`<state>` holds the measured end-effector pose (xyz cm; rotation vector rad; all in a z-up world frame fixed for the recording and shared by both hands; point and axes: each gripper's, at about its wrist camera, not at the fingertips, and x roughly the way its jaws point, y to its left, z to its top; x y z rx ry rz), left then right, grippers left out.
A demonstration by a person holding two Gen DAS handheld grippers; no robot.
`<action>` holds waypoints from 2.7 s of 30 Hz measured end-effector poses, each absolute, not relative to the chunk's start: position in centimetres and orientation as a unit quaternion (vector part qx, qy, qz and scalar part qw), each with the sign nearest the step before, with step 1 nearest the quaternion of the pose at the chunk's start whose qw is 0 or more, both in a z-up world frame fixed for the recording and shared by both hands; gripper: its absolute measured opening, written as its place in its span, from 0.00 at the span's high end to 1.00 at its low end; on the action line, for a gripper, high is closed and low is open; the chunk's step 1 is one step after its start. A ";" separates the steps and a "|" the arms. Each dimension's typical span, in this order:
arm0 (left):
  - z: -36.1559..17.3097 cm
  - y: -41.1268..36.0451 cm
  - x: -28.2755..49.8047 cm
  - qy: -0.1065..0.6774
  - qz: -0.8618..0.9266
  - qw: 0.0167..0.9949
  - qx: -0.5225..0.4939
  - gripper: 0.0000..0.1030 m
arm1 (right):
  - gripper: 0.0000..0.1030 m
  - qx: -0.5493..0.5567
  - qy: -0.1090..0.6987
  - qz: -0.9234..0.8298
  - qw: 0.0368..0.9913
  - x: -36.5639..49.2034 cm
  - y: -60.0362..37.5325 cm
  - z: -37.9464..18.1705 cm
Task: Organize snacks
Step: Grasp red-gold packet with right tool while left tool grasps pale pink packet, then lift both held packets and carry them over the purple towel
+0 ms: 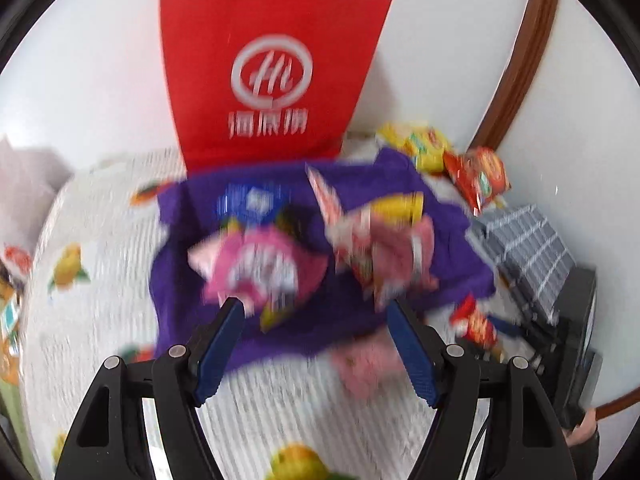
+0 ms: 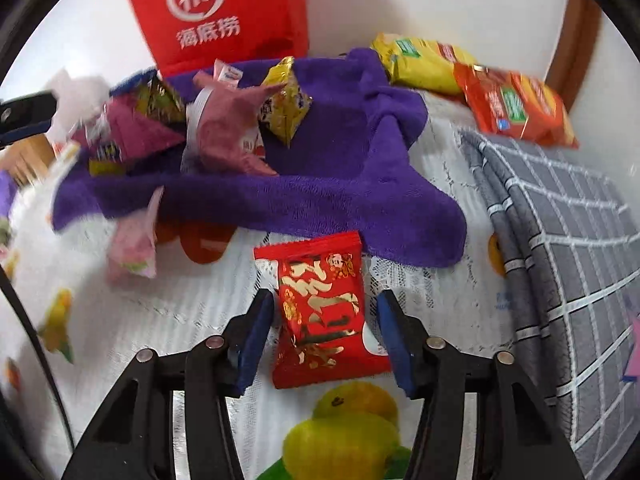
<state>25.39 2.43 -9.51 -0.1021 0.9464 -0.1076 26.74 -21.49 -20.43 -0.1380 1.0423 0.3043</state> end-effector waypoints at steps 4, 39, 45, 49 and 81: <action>-11.8 2.2 23.9 0.481 -0.041 0.874 -0.055 0.31 | 0.60 -0.040 0.497 0.145 0.855 26.0 -22.1 -20.0; -18.4 -6.0 25.6 0.478 -0.063 0.876 0.024 0.39 | 0.60 0.004 0.499 0.168 0.850 21.2 -24.7 -19.8; -17.5 -4.6 24.7 0.478 -0.098 0.872 -0.029 0.61 | 0.60 0.013 0.506 0.166 0.847 20.8 -24.8 -19.7; -17.0 -4.5 24.0 0.474 -0.105 0.873 -0.036 0.68 | 0.60 0.015 0.509 0.159 0.846 20.5 -24.8 -19.5; -9.0 -1.7 20.7 0.411 -0.111 0.903 -0.055 0.79 | 0.60 0.038 0.457 0.158 0.874 20.8 -23.5 -10.3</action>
